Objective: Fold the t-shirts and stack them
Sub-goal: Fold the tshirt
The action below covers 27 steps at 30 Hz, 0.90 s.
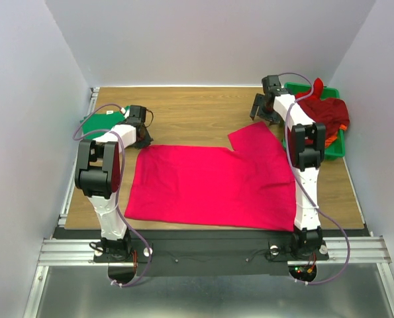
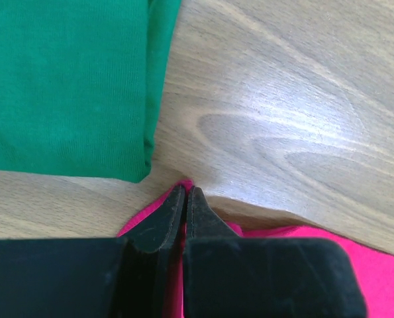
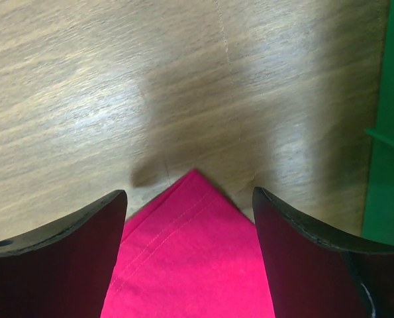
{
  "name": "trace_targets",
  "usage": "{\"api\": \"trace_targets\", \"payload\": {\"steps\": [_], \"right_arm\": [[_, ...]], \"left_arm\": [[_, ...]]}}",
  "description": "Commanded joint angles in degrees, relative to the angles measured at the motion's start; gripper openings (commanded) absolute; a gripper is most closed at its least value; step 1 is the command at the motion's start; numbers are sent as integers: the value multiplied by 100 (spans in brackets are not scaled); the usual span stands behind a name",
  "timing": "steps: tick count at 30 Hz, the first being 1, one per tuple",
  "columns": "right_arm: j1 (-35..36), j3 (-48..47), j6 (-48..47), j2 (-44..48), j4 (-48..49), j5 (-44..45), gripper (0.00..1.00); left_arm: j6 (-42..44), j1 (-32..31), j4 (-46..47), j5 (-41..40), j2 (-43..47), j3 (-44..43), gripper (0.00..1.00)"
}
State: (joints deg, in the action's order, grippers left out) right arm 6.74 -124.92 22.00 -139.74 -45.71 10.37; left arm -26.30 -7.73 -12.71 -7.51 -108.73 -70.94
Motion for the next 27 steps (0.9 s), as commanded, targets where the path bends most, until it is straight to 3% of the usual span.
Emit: {"api": "trace_targets", "payload": {"steps": [1, 12, 19, 27], "right_arm": [[-24, -278, 6, -70, 256, -26, 80], [-24, 170, 68, -88, 282, -492, 61], [-24, 337, -2, -9, 265, -536, 31], [-24, 135, -134, 175, 274, -527, 10]], "left_arm": [[117, 8, -135, 65, 308, -69, 0], [73, 8, -153, 153, 282, -96, 0], [90, -1, -162, 153, 308, -87, 0], [169, -27, -188, 144, 317, -183, 0]]}}
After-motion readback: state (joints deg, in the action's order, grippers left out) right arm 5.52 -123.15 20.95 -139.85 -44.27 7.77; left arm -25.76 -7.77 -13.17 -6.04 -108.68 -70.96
